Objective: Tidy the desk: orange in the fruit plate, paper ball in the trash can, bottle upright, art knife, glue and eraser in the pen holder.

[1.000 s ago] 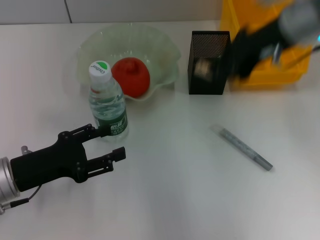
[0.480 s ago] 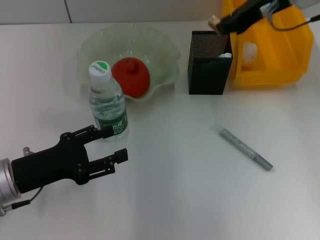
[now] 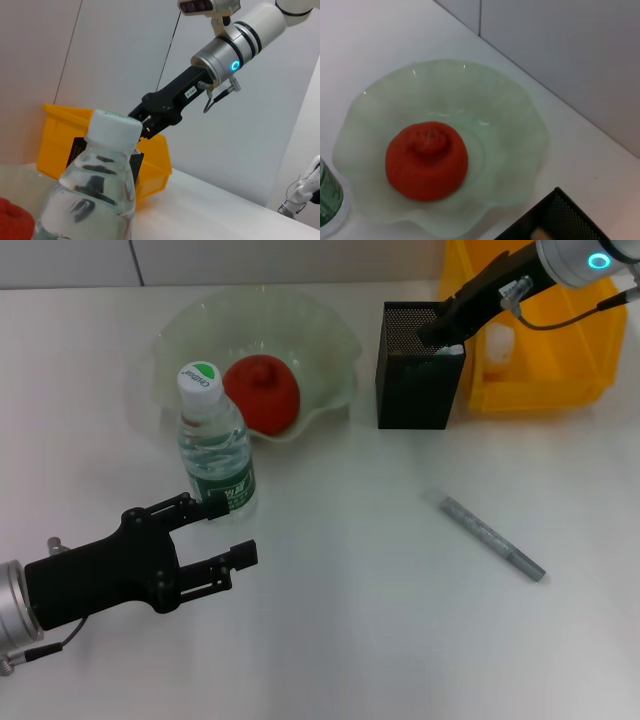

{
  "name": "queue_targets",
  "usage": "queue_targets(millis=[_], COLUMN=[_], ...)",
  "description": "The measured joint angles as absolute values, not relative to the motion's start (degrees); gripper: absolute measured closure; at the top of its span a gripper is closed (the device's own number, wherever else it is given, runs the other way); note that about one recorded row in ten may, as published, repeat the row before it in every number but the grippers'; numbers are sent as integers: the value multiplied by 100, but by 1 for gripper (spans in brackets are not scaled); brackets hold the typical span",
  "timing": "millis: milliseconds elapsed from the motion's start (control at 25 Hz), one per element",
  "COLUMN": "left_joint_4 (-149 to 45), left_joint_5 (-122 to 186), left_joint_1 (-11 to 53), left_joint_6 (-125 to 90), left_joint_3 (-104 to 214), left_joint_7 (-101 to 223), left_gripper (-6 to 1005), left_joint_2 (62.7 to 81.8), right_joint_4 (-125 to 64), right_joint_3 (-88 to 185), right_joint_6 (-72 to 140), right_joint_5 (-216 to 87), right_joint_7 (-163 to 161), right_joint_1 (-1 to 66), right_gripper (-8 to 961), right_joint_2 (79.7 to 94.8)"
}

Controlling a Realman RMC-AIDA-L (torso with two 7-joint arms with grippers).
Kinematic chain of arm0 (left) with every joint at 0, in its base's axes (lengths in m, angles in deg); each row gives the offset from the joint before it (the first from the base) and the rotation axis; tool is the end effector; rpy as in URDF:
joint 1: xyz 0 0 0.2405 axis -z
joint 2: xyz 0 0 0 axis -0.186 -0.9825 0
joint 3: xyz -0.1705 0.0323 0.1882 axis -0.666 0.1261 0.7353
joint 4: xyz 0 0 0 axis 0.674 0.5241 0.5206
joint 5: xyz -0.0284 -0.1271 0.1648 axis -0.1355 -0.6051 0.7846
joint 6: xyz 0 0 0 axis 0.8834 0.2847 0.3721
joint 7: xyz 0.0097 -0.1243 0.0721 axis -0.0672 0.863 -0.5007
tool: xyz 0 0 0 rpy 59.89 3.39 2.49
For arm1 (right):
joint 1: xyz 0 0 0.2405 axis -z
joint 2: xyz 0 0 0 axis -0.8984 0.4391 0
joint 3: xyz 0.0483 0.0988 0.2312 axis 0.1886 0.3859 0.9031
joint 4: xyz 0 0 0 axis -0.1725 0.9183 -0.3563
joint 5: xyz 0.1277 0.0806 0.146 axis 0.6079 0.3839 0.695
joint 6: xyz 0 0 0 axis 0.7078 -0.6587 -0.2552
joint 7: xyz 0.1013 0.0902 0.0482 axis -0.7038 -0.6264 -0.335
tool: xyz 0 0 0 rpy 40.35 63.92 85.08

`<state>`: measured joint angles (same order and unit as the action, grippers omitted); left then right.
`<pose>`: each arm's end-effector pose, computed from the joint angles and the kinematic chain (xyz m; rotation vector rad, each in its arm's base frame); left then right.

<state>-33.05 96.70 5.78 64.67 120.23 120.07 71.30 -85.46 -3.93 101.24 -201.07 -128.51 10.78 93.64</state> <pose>-0.3074 0.2450 -0.0260 -2.6144 -0.6667 -0.9801 0.1313 0.4432 0.0151 -2.5720 0.6378 -0.2166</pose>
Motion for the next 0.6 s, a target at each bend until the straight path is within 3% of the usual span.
queue_targets(millis=[480,600], left_joint_4=[-3304,-3304], left_joint_5=[9638,9634], left_joint_1=[518,518], left_joint_6=[6486,6485], left_joint_3=[12023,12023], left_joint_7=[12005,12004], left_gripper=[241,241], left_joint_2=[7092,7092], right_joint_4=[-10086,-10218], right_joint_3=[-1575,-2357], right_joint_6=[12066,12035], right_joint_5=[-20357,-20422], right_joint_7=[-13489,-13893], right_joint_1=[1650,1962], right_gripper=[356,330], right_joint_2=[9378,9385])
